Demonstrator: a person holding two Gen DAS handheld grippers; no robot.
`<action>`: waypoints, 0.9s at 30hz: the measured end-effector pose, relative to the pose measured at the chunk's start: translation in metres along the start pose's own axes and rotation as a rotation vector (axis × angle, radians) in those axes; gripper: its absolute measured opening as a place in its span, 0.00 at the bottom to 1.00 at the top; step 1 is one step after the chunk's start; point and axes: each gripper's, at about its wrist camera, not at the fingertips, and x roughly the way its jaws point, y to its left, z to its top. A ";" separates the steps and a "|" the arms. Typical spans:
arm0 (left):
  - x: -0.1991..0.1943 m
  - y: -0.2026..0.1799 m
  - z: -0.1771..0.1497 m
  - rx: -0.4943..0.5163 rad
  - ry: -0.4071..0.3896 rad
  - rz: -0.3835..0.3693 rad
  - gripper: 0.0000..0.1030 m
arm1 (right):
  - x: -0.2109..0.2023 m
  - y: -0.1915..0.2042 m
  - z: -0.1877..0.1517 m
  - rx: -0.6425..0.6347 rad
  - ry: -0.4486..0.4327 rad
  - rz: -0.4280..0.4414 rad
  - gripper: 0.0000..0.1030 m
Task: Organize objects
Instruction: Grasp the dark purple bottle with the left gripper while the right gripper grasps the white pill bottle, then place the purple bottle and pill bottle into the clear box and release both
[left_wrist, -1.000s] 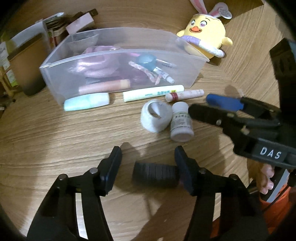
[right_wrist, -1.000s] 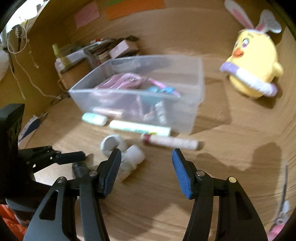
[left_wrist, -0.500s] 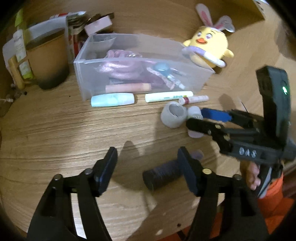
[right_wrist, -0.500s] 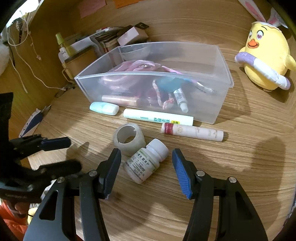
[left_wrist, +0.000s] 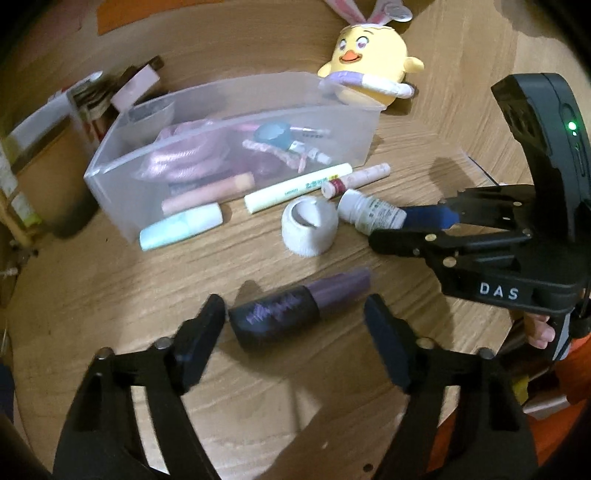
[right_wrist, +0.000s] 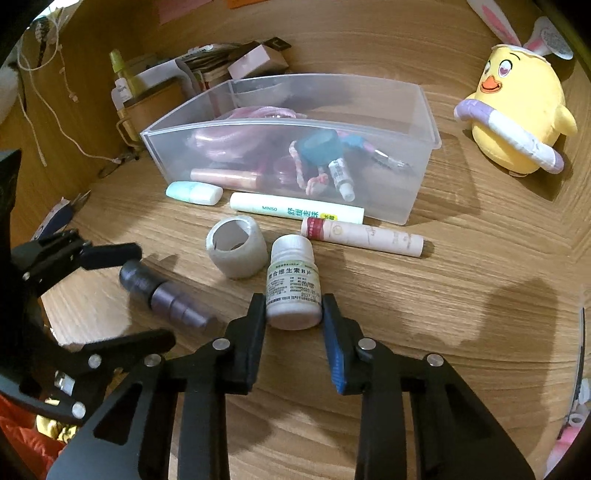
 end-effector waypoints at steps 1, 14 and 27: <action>0.001 0.000 0.000 0.007 0.000 0.002 0.65 | -0.001 0.001 -0.001 -0.002 -0.002 -0.002 0.26; -0.007 0.009 -0.011 -0.047 -0.006 0.005 0.28 | -0.014 -0.009 -0.020 0.012 0.000 -0.024 0.26; -0.014 0.006 0.001 0.014 -0.009 -0.027 0.60 | -0.015 -0.003 -0.016 0.000 -0.011 -0.028 0.39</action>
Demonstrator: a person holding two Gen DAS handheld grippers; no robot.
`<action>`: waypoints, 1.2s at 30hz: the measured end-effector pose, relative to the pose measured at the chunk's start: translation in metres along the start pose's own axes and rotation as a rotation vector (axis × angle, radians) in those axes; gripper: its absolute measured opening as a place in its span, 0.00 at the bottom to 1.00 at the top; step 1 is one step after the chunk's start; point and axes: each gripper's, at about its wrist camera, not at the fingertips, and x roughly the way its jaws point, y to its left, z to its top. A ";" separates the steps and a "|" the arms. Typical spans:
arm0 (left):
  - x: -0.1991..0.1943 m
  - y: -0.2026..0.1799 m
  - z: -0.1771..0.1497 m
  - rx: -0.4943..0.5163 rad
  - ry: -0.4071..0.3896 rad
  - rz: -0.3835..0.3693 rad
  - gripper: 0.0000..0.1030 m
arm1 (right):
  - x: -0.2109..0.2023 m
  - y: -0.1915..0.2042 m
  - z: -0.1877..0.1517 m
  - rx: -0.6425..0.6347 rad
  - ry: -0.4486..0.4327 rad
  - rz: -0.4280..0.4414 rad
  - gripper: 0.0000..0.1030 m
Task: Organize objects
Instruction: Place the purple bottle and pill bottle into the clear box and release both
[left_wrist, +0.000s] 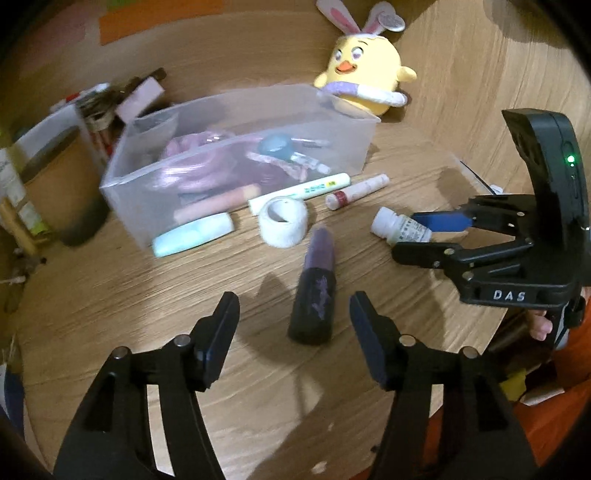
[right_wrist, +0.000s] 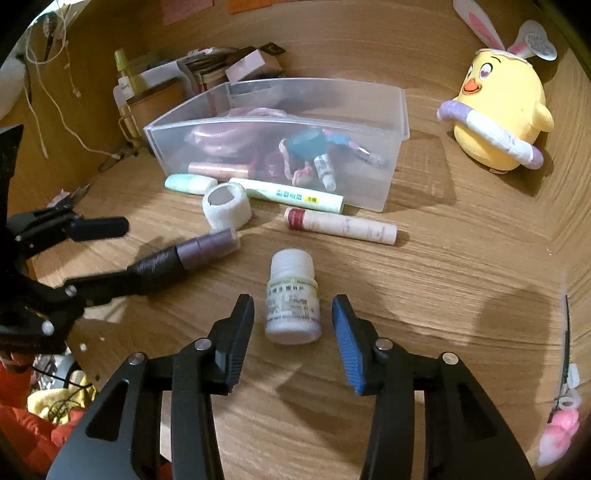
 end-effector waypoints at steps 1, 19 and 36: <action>0.004 -0.002 0.002 0.004 0.006 -0.001 0.60 | 0.001 0.000 0.001 0.006 0.001 0.005 0.38; 0.001 -0.002 0.015 -0.035 -0.054 -0.017 0.24 | -0.023 0.008 0.024 0.000 -0.139 -0.021 0.26; -0.049 0.030 0.081 -0.095 -0.257 0.069 0.24 | -0.054 0.021 0.094 -0.035 -0.317 -0.025 0.26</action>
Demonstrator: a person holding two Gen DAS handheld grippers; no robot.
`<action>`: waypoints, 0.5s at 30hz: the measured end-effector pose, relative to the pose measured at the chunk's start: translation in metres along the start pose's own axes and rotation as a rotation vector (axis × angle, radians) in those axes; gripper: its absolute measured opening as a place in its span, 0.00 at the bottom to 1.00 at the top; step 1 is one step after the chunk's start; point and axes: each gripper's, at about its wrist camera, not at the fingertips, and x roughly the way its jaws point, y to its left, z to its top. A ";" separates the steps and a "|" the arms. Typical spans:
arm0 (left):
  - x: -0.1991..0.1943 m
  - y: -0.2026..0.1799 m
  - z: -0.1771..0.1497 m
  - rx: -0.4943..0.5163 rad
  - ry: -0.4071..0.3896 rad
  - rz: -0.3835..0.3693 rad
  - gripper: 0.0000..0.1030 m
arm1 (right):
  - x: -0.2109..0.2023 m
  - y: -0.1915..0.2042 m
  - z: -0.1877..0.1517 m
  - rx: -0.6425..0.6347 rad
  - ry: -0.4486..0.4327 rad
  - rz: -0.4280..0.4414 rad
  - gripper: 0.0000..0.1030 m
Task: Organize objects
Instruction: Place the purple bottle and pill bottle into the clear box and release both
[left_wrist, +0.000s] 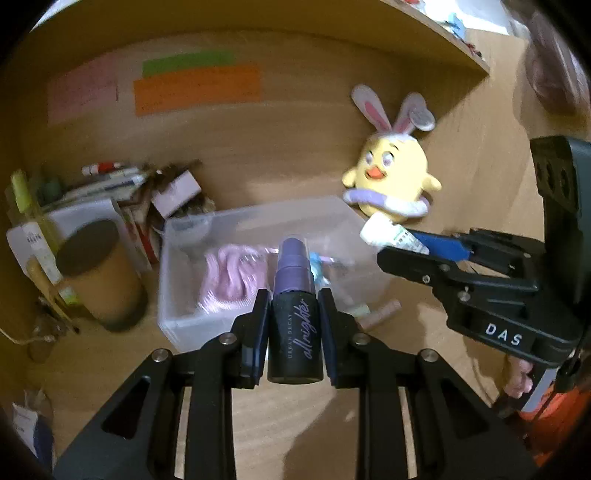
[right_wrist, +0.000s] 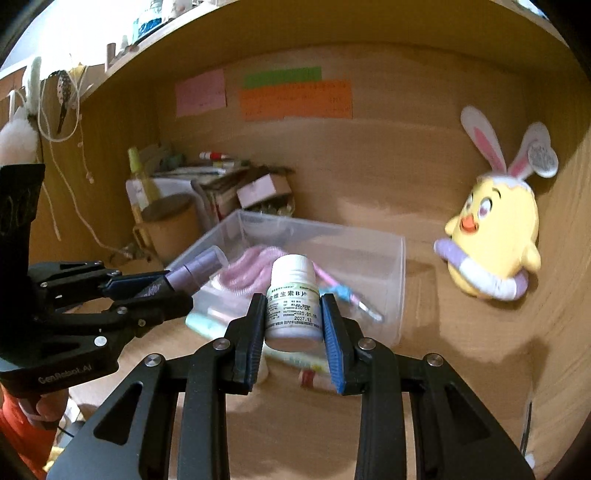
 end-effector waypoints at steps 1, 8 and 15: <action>0.001 0.003 0.005 -0.003 -0.006 0.010 0.24 | 0.002 0.000 0.004 -0.002 -0.004 -0.002 0.26; 0.017 0.020 0.022 -0.027 -0.002 0.048 0.24 | 0.027 -0.006 0.025 -0.002 -0.001 -0.020 0.26; 0.056 0.036 0.028 -0.062 0.061 0.050 0.24 | 0.066 -0.012 0.028 0.008 0.066 -0.033 0.26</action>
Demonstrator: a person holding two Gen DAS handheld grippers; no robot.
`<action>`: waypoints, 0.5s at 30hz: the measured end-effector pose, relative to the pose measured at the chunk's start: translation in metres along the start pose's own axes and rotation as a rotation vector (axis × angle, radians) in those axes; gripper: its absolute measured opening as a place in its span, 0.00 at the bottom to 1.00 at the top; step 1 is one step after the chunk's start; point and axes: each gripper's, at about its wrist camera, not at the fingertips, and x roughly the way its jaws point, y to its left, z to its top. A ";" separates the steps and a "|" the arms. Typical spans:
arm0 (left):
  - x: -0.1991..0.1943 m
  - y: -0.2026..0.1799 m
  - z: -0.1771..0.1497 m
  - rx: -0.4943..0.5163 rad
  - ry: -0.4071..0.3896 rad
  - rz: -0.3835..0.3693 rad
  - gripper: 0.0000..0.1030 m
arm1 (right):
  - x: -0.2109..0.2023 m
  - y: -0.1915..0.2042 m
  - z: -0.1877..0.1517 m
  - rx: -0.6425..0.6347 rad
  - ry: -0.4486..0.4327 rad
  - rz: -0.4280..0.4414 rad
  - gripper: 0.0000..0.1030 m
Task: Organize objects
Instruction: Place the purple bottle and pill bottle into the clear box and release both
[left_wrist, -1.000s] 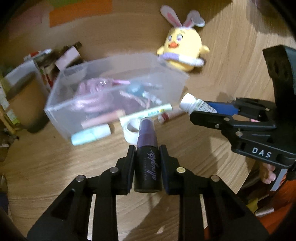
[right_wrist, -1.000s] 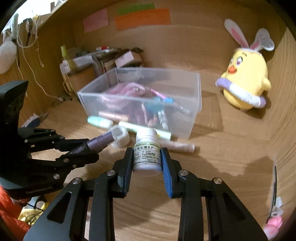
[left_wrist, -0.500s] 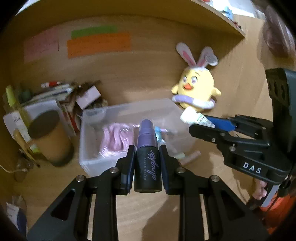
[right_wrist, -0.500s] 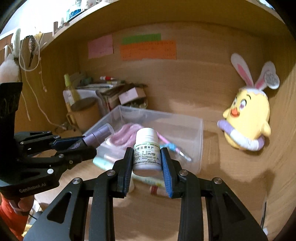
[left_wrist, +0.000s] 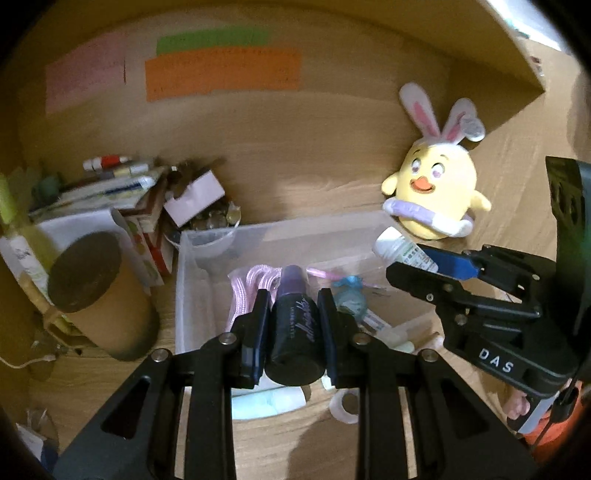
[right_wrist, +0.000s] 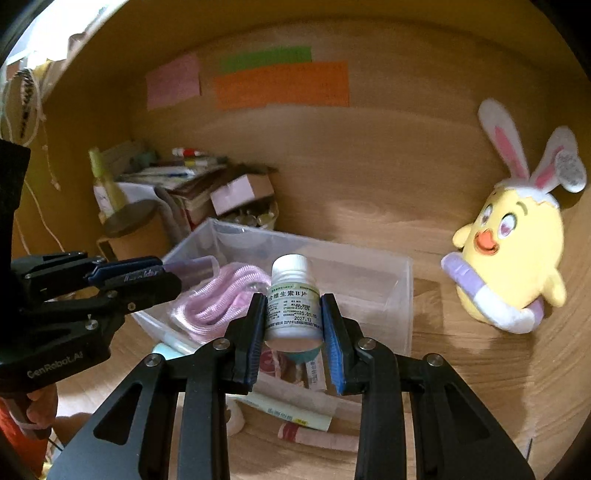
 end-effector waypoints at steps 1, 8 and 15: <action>0.005 0.001 0.000 -0.001 0.010 0.000 0.24 | 0.005 -0.001 0.000 0.002 0.011 0.001 0.26; 0.037 0.013 -0.006 -0.024 0.085 -0.008 0.24 | 0.040 -0.007 -0.010 0.001 0.100 -0.020 0.26; 0.048 0.018 -0.010 -0.026 0.108 -0.014 0.25 | 0.054 -0.009 -0.015 -0.006 0.129 -0.039 0.26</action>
